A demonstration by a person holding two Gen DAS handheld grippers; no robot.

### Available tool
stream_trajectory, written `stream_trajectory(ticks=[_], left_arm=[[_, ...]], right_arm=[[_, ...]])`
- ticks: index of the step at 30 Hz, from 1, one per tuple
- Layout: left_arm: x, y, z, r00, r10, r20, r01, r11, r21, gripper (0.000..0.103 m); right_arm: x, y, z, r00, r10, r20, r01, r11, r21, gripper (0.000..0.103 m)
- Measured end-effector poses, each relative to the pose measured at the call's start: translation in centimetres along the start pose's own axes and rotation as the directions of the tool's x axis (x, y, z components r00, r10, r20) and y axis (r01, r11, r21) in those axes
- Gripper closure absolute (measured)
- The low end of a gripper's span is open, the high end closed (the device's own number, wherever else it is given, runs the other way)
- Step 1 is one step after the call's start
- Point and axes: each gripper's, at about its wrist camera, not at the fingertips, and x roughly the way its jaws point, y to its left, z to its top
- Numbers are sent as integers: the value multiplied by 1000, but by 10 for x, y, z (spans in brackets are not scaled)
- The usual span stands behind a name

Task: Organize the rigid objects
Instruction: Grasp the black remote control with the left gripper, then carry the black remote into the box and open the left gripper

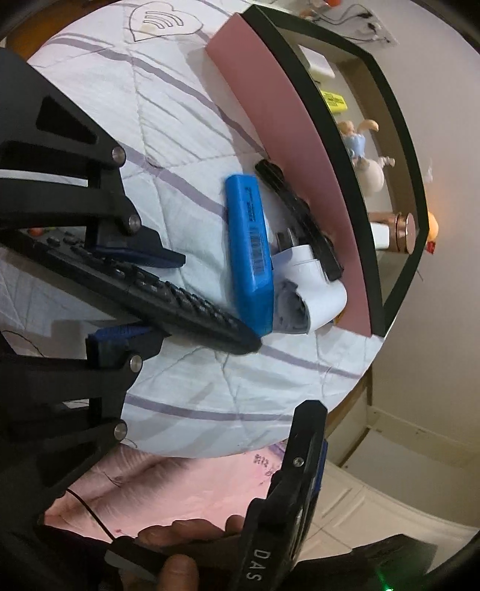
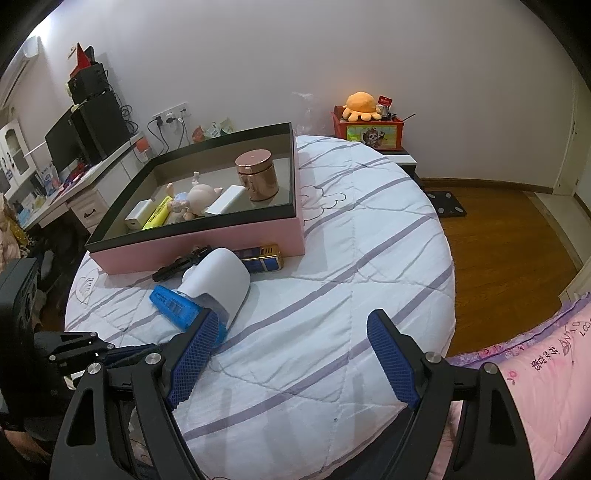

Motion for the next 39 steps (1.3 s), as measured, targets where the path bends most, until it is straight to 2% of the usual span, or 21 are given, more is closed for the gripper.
stream_trajectory(ticks=[3, 6, 14, 18, 22, 29, 39], left_arm=[[-2, 2, -1, 1000, -9, 6, 9, 999, -31, 79], [-8, 0, -2, 1000, -14, 12, 14, 999, -35, 86], [-30, 2, -7, 998, 1, 65, 4, 997, -76, 86], [-47, 13, -6, 993, 41, 110, -27, 992, -126, 86], [-61, 21, 8, 979, 123, 164, -95, 981, -169, 86], [-69, 41, 39, 953, 214, 214, -170, 963, -208, 86], [-63, 86, 100, 930, 282, 237, -217, 939, -266, 86]], right_arm=[[1, 1, 0, 1000, 0, -2, 0, 1000, -3, 19], [1, 2, 0, 1000, -1, -2, 1, 1000, -5, 19], [2, 11, 1, 1000, 10, -6, -10, 1000, -18, 19], [1, 16, 2, 1000, 15, -2, -15, 999, -29, 19], [2, 20, 5, 1000, 17, -2, -17, 999, -32, 19], [12, 41, 22, 999, 39, 2, -39, 996, -75, 19], [33, 60, 71, 998, 66, 21, -64, 993, -100, 19]])
